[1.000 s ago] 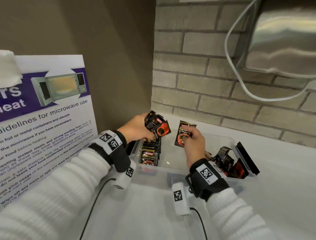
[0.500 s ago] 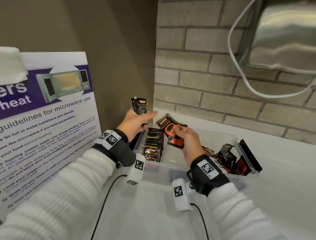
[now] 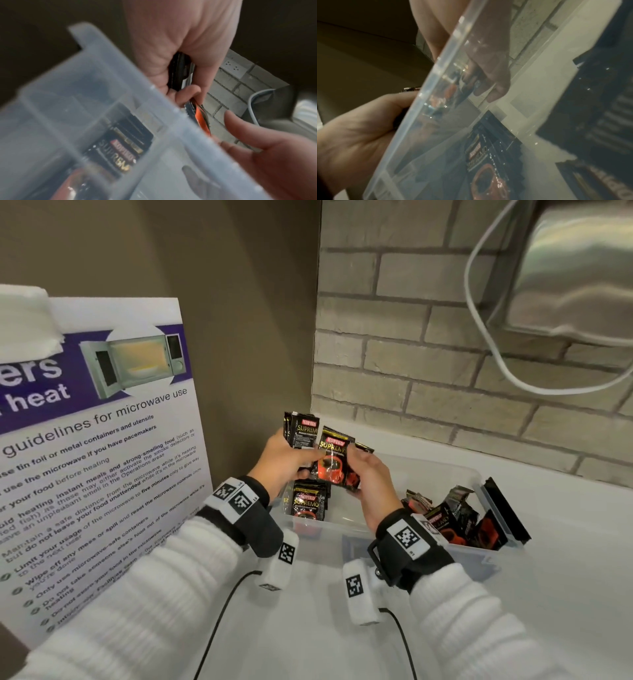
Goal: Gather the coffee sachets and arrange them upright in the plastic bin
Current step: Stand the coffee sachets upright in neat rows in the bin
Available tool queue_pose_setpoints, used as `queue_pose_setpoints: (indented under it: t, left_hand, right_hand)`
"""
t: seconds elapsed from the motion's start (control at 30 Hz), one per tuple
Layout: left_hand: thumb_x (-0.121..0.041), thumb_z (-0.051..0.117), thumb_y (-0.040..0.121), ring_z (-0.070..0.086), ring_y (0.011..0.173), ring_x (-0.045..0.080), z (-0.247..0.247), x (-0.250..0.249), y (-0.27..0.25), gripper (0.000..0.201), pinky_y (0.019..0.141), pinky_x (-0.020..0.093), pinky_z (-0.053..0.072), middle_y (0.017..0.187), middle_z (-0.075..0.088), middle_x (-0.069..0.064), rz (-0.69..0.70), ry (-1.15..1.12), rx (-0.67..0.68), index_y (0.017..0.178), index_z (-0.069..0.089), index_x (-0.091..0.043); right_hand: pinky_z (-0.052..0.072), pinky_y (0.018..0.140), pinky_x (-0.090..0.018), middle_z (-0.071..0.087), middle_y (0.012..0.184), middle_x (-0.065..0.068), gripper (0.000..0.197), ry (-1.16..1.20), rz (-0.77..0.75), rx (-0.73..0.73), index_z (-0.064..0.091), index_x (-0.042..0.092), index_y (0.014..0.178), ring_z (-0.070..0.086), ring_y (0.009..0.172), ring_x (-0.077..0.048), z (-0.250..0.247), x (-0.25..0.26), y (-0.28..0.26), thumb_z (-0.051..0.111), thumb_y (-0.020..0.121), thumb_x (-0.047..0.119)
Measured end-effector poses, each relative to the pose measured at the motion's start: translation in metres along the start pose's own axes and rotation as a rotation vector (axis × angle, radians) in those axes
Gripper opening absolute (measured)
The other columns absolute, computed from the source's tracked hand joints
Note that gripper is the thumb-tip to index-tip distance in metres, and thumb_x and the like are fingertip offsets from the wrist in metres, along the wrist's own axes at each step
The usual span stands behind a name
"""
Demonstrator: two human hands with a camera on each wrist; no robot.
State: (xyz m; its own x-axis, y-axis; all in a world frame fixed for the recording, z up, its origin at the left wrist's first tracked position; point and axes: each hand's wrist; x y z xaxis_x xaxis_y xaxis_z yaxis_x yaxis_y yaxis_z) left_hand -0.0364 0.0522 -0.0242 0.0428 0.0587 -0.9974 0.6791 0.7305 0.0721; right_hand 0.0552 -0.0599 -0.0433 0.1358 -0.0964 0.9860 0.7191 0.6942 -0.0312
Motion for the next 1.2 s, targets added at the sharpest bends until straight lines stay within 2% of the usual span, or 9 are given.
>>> queue_pose_setpoints:
  t: [0.1,0.27,0.37,0.5,0.63,0.73,0.93,1.07,1.2]
  left_hand:
    - [-0.007,0.069,0.080,0.064,0.085,0.018,0.001,0.009,-0.003,0.027,0.068,0.029,0.054,0.099,0.067,0.009,-0.014,0.061,0.052,0.104,0.058,-0.013]
    - [-0.027,0.050,0.093,0.061,0.064,0.011,0.002,0.013,-0.006,0.023,0.050,0.021,0.050,0.083,0.061,0.004,-0.095,-0.211,0.039,0.112,0.048,-0.012]
    - [-0.022,0.039,0.095,0.053,0.051,0.009,-0.002,0.013,-0.008,0.021,0.045,0.021,0.040,0.073,0.052,0.001,-0.120,-0.370,0.050,0.113,0.043,-0.013]
    - [-0.045,0.051,0.090,0.046,0.064,0.007,0.001,0.012,-0.017,0.025,0.061,0.024,0.038,0.076,0.046,-0.007,-0.044,-0.144,0.114,0.106,0.049,-0.025]
    - [-0.037,0.039,0.098,0.056,0.098,0.012,0.012,0.007,-0.021,0.035,0.087,0.033,0.047,0.108,0.054,-0.004,-0.014,-0.050,0.098,0.129,0.034,-0.025]
    - [-0.010,0.051,0.093,0.051,0.121,0.030,0.019,0.005,-0.017,0.047,0.104,0.045,0.040,0.131,0.051,0.014,-0.029,-0.038,0.018,0.136,0.033,-0.007]
    - [-0.004,0.062,0.085,0.062,0.105,0.023,0.007,0.016,-0.016,0.044,0.094,0.044,0.050,0.113,0.064,0.008,-0.015,0.011,0.007,0.126,0.047,-0.013]
    - [-0.003,0.066,0.082,0.065,0.100,0.025,0.009,0.014,-0.019,0.042,0.087,0.043,0.053,0.112,0.065,0.013,-0.010,0.046,0.147,0.122,0.053,-0.012]
    - [-0.024,0.060,0.089,0.066,0.088,0.016,0.008,0.014,-0.020,0.035,0.063,0.026,0.056,0.105,0.066,0.003,-0.034,-0.043,0.171,0.122,0.050,-0.017]
  right_hand:
    - [0.048,0.097,-0.039,0.059,0.118,-0.002,0.037,-0.136,-0.082,-0.016,0.046,0.016,0.122,0.057,0.113,-0.020,0.002,-0.004,0.000,0.059,0.088,0.008]
    - [0.053,0.060,-0.020,0.059,0.098,0.003,0.063,-0.037,-0.159,-0.057,0.029,0.032,0.129,0.061,0.085,-0.010,0.000,-0.001,-0.003,0.041,0.089,-0.015]
    - [0.052,0.058,-0.020,0.057,0.106,-0.004,0.053,-0.072,-0.123,-0.125,0.046,0.025,0.114,0.059,0.082,-0.015,-0.002,0.002,-0.004,0.031,0.087,-0.017]
    - [0.049,0.048,-0.009,0.057,0.107,-0.008,0.042,-0.225,-0.042,0.047,0.063,0.004,0.106,0.058,0.076,-0.011,0.004,0.004,-0.009,0.031,0.087,-0.016]
    - [0.053,0.079,-0.025,0.046,0.113,-0.007,0.037,-0.384,-0.178,-0.093,0.063,0.007,0.103,0.056,0.098,-0.024,0.010,0.001,-0.007,0.036,0.087,-0.013]
    - [0.040,0.086,-0.015,0.038,0.111,-0.003,0.037,-0.502,-0.264,-0.219,0.060,0.004,0.116,0.050,0.097,-0.019,0.011,0.002,-0.010,0.034,0.092,-0.006]
    - [0.040,0.095,-0.021,0.039,0.111,0.001,0.031,-0.484,-0.234,-0.069,0.059,0.011,0.119,0.047,0.094,-0.008,0.015,0.000,-0.013,0.048,0.095,0.028]
    - [0.048,0.097,-0.037,0.058,0.113,-0.009,0.023,-0.418,-0.209,-0.099,0.065,0.023,0.099,0.060,0.100,-0.018,0.014,-0.005,-0.006,0.060,0.083,0.038]
    - [0.051,0.087,-0.035,0.064,0.107,-0.007,0.010,-0.272,-0.144,-0.093,0.054,0.022,0.095,0.062,0.098,-0.021,0.007,-0.001,-0.007,0.052,0.093,0.013]
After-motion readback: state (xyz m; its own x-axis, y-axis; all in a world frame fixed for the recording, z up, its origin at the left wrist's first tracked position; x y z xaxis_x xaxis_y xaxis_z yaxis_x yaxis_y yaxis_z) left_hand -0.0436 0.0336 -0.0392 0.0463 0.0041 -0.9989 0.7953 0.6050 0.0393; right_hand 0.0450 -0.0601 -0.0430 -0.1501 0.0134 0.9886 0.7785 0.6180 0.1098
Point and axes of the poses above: each hand's wrist, its own y-axis towards the middle knuckle, its own z-axis out of the palm, x = y × z
